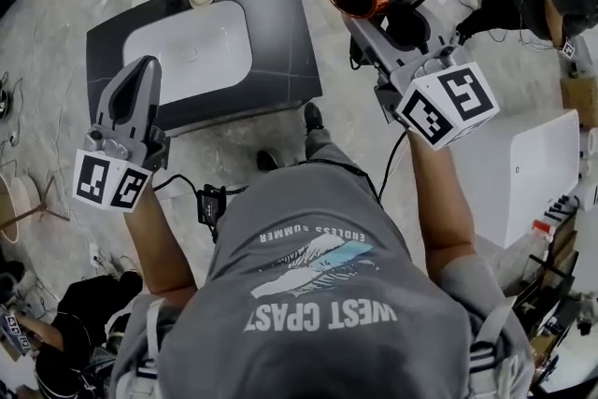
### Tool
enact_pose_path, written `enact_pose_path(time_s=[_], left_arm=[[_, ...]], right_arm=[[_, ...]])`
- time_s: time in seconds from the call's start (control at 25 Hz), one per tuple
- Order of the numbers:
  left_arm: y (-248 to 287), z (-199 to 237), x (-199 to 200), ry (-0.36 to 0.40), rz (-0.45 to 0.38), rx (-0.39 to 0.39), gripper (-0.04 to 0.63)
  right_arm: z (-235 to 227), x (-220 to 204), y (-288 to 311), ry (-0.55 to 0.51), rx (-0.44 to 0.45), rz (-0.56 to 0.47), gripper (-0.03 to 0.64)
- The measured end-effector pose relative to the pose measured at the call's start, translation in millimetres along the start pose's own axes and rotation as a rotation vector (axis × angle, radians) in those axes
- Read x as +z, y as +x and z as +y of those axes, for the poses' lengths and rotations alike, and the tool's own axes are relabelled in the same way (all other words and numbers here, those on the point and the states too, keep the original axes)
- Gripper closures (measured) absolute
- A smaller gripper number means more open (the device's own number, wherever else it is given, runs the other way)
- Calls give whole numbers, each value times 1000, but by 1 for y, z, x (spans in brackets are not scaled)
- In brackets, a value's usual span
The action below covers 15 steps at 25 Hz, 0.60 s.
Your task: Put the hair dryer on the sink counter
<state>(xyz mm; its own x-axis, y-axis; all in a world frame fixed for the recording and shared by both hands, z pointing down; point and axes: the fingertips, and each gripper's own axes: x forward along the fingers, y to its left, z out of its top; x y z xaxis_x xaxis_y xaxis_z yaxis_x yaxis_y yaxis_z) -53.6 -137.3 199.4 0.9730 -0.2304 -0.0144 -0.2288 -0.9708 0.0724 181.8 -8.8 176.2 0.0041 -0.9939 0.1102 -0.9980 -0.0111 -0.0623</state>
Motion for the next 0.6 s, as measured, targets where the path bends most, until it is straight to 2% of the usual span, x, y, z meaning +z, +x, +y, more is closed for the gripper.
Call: enact_pose_path(time_s=[0.28,0.6], left_arm=[[8,14,7,-12,0,103,574],[19,16,-7,-15,-1,187,574]], right_arm=[[-26,-6,37,12,75,50,376],[-50,-36,82,10,156,93,376]])
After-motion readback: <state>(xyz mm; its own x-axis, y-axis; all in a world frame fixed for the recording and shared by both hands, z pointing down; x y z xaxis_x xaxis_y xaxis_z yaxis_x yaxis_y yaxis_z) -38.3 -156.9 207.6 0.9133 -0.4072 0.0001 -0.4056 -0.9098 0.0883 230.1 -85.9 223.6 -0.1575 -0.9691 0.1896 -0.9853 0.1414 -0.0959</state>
